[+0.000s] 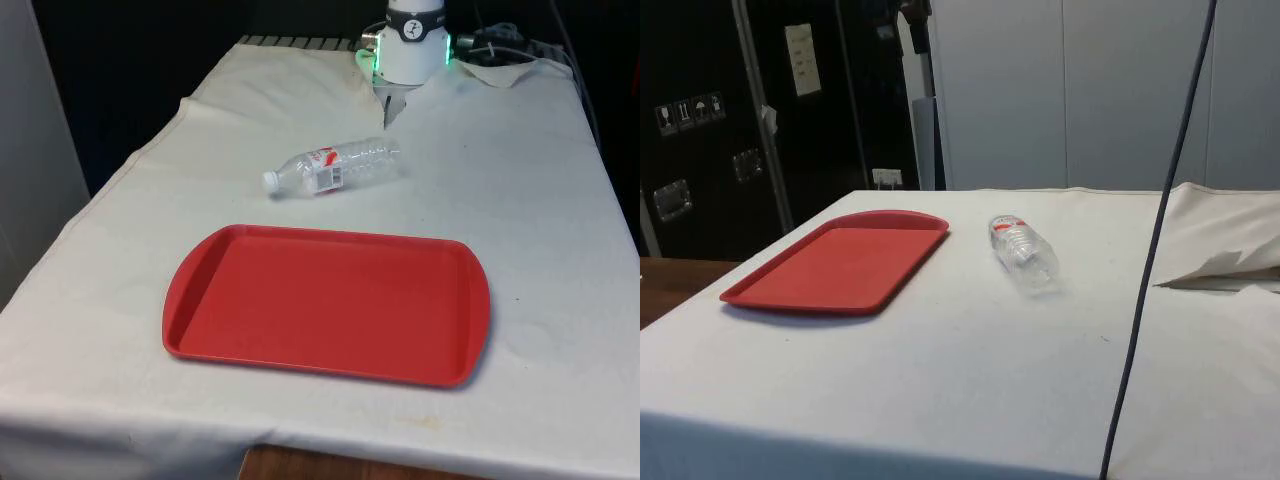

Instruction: Place the bottle upright on the tray.

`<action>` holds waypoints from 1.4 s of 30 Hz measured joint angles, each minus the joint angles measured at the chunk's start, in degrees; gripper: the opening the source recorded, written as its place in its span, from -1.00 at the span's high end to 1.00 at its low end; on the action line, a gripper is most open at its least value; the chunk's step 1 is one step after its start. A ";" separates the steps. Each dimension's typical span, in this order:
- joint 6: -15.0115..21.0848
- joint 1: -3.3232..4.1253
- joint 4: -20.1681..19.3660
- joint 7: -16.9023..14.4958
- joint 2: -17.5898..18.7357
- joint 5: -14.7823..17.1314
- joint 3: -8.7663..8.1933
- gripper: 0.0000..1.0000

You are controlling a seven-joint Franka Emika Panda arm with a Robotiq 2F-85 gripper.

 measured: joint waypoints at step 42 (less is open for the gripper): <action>5.27 -0.46 -13.01 5.50 -9.80 -5.96 0.57 -1.00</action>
